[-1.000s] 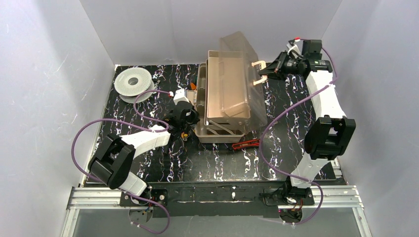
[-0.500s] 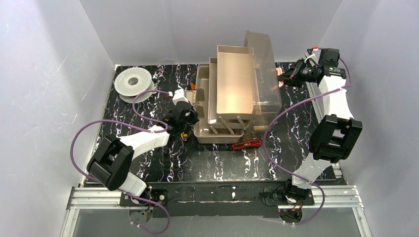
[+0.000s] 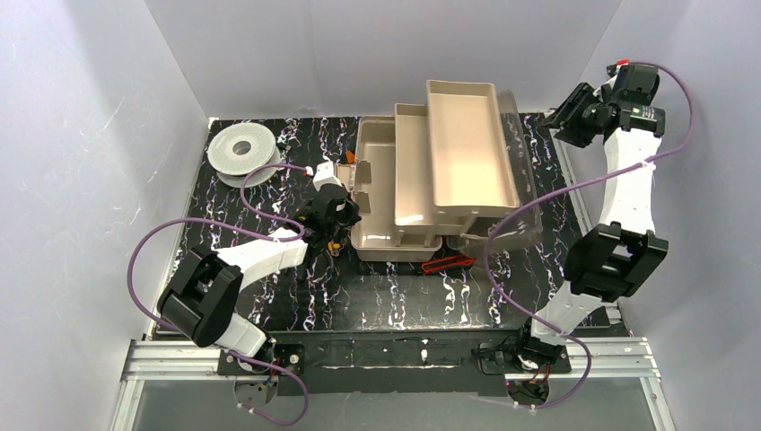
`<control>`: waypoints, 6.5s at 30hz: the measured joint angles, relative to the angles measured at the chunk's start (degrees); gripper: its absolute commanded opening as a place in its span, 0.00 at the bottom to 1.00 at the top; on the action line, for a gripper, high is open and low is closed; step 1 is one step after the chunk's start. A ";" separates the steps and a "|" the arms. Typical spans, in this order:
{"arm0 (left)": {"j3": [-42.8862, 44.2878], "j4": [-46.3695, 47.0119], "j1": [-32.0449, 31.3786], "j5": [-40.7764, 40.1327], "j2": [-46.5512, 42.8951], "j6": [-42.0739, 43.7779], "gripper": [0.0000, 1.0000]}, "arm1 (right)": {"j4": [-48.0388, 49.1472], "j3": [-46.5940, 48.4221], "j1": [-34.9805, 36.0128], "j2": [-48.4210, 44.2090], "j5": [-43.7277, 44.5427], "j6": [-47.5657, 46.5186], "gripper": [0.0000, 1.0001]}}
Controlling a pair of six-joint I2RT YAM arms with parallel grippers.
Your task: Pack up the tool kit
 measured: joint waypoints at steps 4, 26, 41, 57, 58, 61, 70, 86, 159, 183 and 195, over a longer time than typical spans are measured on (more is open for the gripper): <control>-0.17 0.39 0.17 0.68 0.00 -0.92 0.00 | -2.12 0.85 0.31 -3.96 6.29 -1.31 0.63; 10.08 2.27 0.83 1.77 12.02 -6.49 0.00 | -6.60 1.92 10.86 -7.15 10.86 -5.11 0.64; 11.04 -1.88 -0.26 5.35 1.29 -0.39 0.98 | -5.57 1.33 31.74 -11.74 15.19 -5.86 0.64; -3.32 -23.54 2.21 2.71 -33.79 3.28 0.98 | 4.35 -25.03 54.64 -28.11 21.99 -13.38 0.63; -4.09 -24.52 2.21 2.69 -35.50 3.21 0.98 | 5.70 -27.74 56.04 -29.35 21.99 -13.73 0.63; -7.21 -26.40 2.21 2.56 -40.68 2.91 0.98 | 9.79 -37.18 58.49 -33.42 21.55 -14.34 0.63; -18.05 -29.88 2.21 3.17 -48.54 0.98 0.98 | 16.41 -60.30 59.30 -35.26 36.04 3.82 0.81; -18.10 -27.87 2.21 5.16 -47.87 -0.24 0.98 | 4.55 -62.55 42.77 -42.91 47.23 39.65 0.75; -19.04 -31.17 2.21 2.82 -56.61 2.62 0.98 | 8.37 -73.53 44.63 -42.07 33.90 75.21 0.73; -18.93 -30.32 2.21 2.36 -54.90 3.32 0.98 | -1.38 -52.46 38.60 -12.72 28.41 72.43 0.78; -18.93 -29.94 2.21 2.29 -56.85 4.17 0.98 | 2.93 -54.45 39.39 -12.63 28.96 74.38 0.76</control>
